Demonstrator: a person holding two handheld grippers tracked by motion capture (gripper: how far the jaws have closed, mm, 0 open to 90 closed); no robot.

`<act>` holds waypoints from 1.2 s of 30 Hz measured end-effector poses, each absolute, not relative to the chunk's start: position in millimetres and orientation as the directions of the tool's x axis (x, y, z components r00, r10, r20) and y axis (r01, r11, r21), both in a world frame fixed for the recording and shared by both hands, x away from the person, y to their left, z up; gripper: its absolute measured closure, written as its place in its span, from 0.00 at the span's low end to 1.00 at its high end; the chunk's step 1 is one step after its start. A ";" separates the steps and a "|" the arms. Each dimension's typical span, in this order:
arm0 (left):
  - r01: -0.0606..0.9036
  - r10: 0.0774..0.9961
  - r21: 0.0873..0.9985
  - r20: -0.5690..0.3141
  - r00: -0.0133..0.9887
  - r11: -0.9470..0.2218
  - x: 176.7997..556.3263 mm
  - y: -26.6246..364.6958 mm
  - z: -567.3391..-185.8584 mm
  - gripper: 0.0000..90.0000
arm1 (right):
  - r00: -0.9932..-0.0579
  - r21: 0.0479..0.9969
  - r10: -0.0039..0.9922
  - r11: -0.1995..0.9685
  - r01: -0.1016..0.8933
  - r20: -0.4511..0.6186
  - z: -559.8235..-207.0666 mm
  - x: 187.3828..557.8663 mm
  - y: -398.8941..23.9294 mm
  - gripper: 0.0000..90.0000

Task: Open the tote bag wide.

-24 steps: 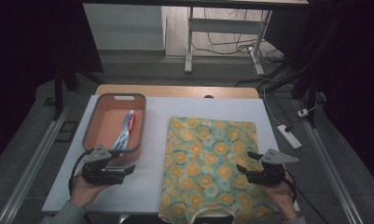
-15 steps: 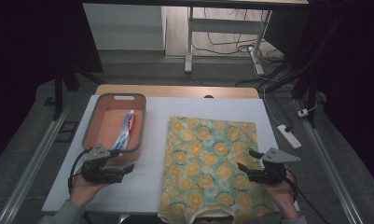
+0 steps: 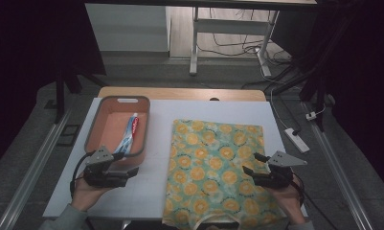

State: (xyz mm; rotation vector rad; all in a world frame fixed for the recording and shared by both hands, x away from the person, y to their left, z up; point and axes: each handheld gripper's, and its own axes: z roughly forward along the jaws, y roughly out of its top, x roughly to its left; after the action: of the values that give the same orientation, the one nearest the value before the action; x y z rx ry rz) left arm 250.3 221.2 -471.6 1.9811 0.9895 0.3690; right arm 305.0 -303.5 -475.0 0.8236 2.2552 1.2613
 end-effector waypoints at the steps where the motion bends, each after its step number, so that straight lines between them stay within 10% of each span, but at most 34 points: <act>1: 0.504 0.761 0.806 -0.106 0.640 -0.311 250.2 221.7 -471.7 0.21 | -0.737 0.862 0.672 0.417 0.289 -0.078 -475.7 305.5 -302.9 0.36; 36: 0.379 0.525 0.776 -0.072 0.848 -0.504 258.4 115.8 -453.6 0.22 | -0.761 0.845 0.646 0.439 0.305 -0.061 -486.6 308.3 -285.6 0.37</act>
State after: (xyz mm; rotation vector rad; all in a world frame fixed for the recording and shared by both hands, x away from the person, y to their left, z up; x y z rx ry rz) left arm 258.4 115.8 -453.6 2.1592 0.6554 0.2169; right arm 308.3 -285.6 -486.6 0.8079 2.3204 1.2485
